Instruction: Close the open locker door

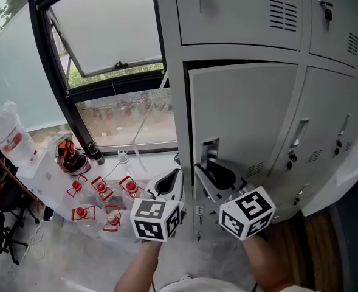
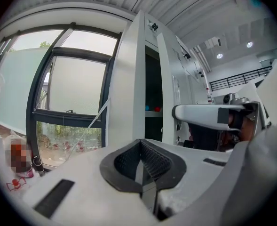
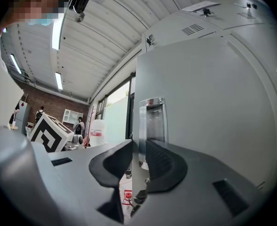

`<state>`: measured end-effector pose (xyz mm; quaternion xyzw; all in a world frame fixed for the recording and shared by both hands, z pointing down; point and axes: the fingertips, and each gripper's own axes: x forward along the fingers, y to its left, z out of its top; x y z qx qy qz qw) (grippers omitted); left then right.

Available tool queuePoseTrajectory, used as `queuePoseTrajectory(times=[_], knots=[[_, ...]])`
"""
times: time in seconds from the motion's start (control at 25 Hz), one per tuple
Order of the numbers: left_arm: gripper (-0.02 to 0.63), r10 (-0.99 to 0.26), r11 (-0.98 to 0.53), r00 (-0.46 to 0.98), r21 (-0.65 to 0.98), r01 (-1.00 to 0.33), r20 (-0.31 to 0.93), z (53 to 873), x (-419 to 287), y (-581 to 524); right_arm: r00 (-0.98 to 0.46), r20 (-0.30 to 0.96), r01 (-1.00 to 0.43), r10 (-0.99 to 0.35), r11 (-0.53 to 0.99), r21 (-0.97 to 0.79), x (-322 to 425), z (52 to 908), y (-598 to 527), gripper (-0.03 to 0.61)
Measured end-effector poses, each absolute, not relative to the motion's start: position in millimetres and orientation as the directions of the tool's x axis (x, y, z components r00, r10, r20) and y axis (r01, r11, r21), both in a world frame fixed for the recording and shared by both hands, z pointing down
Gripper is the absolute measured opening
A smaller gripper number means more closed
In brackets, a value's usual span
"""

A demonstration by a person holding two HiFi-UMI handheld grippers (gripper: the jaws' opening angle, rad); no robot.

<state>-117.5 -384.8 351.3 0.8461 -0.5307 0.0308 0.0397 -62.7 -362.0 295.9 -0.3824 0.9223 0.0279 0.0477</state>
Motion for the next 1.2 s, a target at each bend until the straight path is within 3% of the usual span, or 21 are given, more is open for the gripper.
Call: queuePoseTrajectory(times=[1.2], knots=[[0.008, -0.872, -0.485, 0.486, 0.045, -0.874, 0.051, 347.5, -138.8, -433.7, -0.614, -0.097, -0.788, -0.783, 0.615, 0.023, -73.9, 298.1, -421.7, 0.057]])
